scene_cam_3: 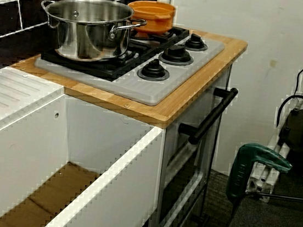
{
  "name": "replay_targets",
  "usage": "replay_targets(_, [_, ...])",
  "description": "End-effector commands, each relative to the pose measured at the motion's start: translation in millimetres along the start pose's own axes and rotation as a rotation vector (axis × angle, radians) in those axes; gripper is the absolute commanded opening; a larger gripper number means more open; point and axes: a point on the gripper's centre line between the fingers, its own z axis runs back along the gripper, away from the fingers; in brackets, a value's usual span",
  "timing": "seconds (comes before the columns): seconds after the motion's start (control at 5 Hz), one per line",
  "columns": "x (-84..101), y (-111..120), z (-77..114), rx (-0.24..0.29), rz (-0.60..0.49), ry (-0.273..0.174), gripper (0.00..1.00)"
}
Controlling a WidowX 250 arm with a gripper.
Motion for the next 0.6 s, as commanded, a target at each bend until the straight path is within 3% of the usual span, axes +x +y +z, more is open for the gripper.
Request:
replay_targets(0.0, [42.5,-38.7,-28.3,0.126,-0.004,-0.059,1.00])
replay_targets(0.2, [58.8,-41.1,-42.9,0.180,-0.090,-0.003,1.00])
replay_targets(0.4, [68.8,-39.0,-44.8,0.132,-0.219,-0.002,1.00])
